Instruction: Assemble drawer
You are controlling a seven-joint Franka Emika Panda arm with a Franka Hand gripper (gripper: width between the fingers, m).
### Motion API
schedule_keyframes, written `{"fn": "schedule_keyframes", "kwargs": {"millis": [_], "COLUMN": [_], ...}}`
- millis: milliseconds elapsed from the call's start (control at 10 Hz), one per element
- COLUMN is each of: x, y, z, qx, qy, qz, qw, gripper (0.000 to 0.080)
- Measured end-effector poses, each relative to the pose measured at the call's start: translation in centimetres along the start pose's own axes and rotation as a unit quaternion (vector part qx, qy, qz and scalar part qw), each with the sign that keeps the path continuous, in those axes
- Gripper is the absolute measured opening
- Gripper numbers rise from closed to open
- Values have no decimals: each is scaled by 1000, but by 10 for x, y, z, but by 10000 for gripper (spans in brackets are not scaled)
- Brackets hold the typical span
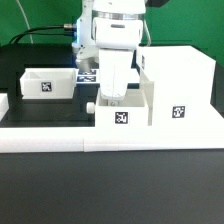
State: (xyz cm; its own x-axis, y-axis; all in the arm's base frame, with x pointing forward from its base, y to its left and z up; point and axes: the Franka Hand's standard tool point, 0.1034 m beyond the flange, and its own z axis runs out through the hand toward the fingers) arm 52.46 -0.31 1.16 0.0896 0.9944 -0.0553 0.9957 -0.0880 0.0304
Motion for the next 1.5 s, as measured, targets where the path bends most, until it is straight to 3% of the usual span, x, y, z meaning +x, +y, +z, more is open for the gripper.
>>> {"fn": "schedule_keyframes", "kwargs": {"millis": [400,1500], "x": [8,8], "y": [-2,-2], "z": [-1,0], "qx": [2,3], "qy": [-3,-7], "qz": [-17,-5], "qw": [1000,1000], "gripper": [41,41]}}
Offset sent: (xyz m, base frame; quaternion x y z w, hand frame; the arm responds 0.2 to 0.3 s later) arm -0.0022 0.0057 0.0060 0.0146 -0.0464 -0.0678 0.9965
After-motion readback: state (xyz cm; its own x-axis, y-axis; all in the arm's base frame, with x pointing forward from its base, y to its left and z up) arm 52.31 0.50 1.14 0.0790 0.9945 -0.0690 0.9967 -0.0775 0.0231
